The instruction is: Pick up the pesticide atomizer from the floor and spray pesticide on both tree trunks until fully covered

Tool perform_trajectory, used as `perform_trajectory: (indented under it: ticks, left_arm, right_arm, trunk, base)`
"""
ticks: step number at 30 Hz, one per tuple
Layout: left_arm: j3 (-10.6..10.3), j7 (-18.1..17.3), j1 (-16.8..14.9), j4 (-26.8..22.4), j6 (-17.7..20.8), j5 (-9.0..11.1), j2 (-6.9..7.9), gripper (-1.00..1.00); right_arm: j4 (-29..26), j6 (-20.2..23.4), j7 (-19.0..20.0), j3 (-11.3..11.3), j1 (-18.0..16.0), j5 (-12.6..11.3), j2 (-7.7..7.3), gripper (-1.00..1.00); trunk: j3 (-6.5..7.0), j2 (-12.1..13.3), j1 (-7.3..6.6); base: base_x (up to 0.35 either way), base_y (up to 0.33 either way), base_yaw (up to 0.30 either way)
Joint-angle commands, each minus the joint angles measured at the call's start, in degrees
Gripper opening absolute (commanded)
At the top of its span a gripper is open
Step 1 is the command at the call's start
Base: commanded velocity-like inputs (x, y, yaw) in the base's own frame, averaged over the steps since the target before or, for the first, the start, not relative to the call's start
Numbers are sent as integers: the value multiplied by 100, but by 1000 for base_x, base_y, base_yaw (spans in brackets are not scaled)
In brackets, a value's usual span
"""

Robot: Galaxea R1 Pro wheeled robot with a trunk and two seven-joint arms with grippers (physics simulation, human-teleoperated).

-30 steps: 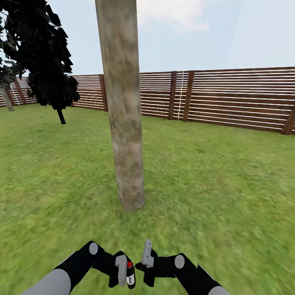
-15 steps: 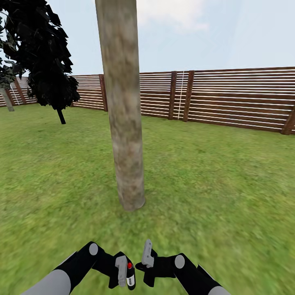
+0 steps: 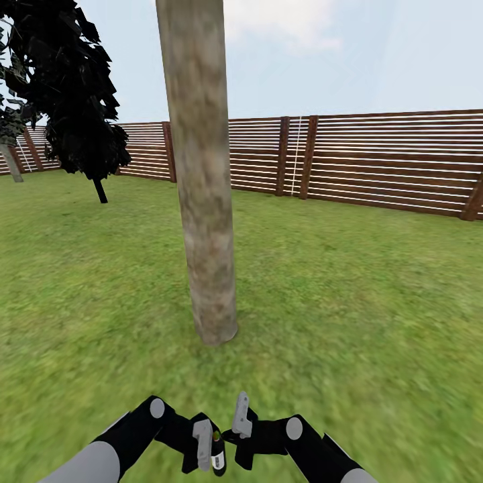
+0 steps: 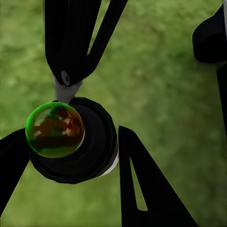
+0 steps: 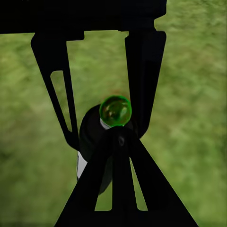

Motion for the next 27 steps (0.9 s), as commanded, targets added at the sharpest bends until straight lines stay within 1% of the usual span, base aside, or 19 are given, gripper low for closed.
perform_trajectory:
  ticks: [1,9,12,13,15,19,21,22,23,25,27]
  left_arm:
    - [0,0,-2,0,-1,2,0,-100]
    - [-10,0,-4,43,-1,-17,24,-100]
    - [-3,6,5,81,6,-44,100,-100]
    - [-2,12,20,88,7,-47,164,-100]
    - [-1,21,37,95,8,-50,390,-100]
    - [0,38,64,97,8,-44,932,-100]
    - [3,49,75,100,8,-37,1229,-100]
    - [15,51,85,101,11,-35,1348,-100]
    - [26,61,96,109,22,-28,1412,-100]
    - [63,116,107,215,54,-1,1493,-100]
    - [196,405,109,392,78,19,1513,-100]
  right_arm:
    - [0,0,0,0,0,0,0,-100]
    - [1,0,0,0,0,0,0,-100]
    - [0,0,0,2,0,0,0,-100]
    - [4,0,0,4,0,0,0,-100]
    - [8,0,0,5,0,0,0,-100]
    - [12,0,0,8,0,0,-16,-100]
    - [21,-3,-2,7,0,6,-31,-100]
    - [24,-6,-6,0,0,4,-38,-100]
    - [25,-5,-9,-9,0,2,-45,100]
    - [28,-8,-9,-14,0,3,-87,100]
    - [27,-8,-12,-16,0,1,-158,100]
  trunk:
    - [0,0,0]
    - [0,0,0]
    - [0,0,0]
    - [0,0,0]
    - [0,0,0]
    - [0,0,0]
    - [0,0,0]
    - [0,0,0]
    - [0,0,0]
    - [0,0,0]
    - [0,0,0]
  base:
    - [0,0,0]
    - [0,0,0]
    - [0,0,0]
    - [0,0,0]
    - [0,0,0]
    - [0,0,0]
    - [0,0,0]
    - [0,0,0]
    - [0,0,0]
    - [0,0,0]
    - [0,0,0]
